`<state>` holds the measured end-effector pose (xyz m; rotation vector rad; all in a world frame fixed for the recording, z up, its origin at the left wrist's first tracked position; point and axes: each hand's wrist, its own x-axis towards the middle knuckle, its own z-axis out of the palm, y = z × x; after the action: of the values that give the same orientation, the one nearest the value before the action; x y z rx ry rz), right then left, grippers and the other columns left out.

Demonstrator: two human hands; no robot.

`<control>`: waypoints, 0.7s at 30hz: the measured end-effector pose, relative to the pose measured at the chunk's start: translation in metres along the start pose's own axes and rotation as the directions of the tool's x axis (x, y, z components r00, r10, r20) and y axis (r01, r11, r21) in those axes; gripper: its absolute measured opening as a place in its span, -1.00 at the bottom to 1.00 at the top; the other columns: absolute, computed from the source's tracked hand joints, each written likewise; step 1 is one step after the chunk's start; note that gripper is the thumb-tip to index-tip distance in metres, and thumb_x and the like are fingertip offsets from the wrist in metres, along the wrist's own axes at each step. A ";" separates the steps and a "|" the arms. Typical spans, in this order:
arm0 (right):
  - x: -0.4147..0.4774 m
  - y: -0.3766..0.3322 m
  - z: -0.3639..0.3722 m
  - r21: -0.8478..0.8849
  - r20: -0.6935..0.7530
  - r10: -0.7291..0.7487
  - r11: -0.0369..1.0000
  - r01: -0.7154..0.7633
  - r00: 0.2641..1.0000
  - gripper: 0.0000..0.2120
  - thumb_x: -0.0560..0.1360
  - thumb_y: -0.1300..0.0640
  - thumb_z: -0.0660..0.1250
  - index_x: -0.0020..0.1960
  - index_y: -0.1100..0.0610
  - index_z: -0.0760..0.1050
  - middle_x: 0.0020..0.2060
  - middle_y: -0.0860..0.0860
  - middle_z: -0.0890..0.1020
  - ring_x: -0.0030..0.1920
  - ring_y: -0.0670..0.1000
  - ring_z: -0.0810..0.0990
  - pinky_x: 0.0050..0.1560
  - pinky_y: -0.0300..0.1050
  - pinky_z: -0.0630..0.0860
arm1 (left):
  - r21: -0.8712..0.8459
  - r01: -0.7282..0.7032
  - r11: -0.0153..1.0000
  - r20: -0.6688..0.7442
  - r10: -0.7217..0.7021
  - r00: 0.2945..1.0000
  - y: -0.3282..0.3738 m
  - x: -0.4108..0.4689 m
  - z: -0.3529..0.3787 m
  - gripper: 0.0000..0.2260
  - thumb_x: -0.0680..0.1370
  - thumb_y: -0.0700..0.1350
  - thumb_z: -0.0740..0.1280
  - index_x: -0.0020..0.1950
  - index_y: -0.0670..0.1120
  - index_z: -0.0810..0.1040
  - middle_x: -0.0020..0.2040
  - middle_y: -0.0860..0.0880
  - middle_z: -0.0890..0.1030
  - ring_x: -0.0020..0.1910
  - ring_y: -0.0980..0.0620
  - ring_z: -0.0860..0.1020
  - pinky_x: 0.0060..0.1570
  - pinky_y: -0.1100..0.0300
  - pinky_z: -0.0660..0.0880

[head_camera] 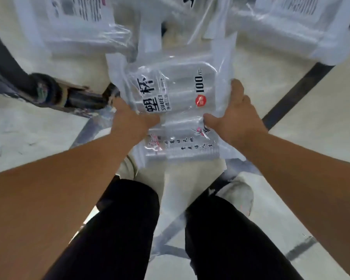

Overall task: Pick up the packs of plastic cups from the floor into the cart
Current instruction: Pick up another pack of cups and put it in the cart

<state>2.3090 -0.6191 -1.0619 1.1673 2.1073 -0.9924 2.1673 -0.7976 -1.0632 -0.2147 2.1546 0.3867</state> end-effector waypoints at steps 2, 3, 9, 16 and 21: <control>0.007 -0.003 0.012 0.108 -0.026 0.006 0.994 -0.003 1.000 -0.10 0.40 -0.11 0.43 0.55 -0.04 -0.04 0.21 0.14 0.42 0.07 0.20 0.52 0.06 0.05 0.49 | -0.049 -0.021 0.999 -0.068 0.017 0.998 -0.007 0.006 0.009 -0.34 0.48 -0.08 0.50 0.35 0.03 0.10 -0.11 0.14 0.38 -0.11 0.07 0.43 -0.36 0.33 0.33; 0.008 -0.003 0.015 0.137 -0.044 0.015 0.990 -0.009 0.999 -0.11 0.39 -0.09 0.43 0.54 -0.04 -0.01 0.18 0.14 0.44 0.03 0.20 0.53 0.04 0.04 0.50 | -0.055 -0.027 0.998 -0.077 0.023 0.997 -0.008 0.006 0.011 -0.34 0.48 -0.09 0.49 0.39 -0.02 0.12 -0.17 0.13 0.33 -0.19 0.10 0.42 -0.30 0.30 0.35; -0.006 -0.008 0.003 0.188 -0.044 0.058 0.981 -0.049 0.997 -0.16 0.38 -0.02 0.44 0.50 -0.06 0.04 0.07 0.13 0.53 -0.08 0.18 0.55 -0.12 -0.06 0.41 | -0.170 -0.071 0.983 -0.088 0.056 0.995 -0.003 -0.022 0.003 -0.23 0.45 -0.09 0.47 0.50 -0.07 0.06 0.01 -0.10 0.52 -0.20 -0.04 0.53 -0.24 0.12 0.50; -0.131 -0.036 -0.096 0.274 -0.035 0.086 0.959 -0.073 0.996 -0.19 0.37 0.05 0.45 0.49 -0.09 0.09 0.05 0.04 0.55 -0.05 0.12 0.57 -0.07 0.00 0.52 | -0.137 -0.170 0.976 -0.105 0.157 0.982 0.019 -0.156 -0.064 -0.37 0.44 -0.06 0.49 0.38 0.00 0.22 -0.09 0.02 0.52 -0.24 -0.01 0.58 -0.30 0.06 0.57; -0.284 -0.084 -0.211 0.350 -0.055 0.141 0.930 -0.113 0.988 -0.22 0.37 0.09 0.47 0.44 -0.15 0.12 0.02 0.00 0.55 -0.07 0.09 0.55 -0.07 0.00 0.51 | -0.063 -0.221 0.973 -0.040 0.219 0.975 0.064 -0.312 -0.158 -0.40 0.42 0.03 0.48 0.31 0.12 0.18 0.04 -0.01 0.54 -0.18 -0.17 0.64 -0.25 -0.08 0.63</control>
<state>2.3539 -0.6158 -0.7013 1.5161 1.9350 -1.3108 2.2066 -0.7906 -0.7099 -0.0185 2.2067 0.5868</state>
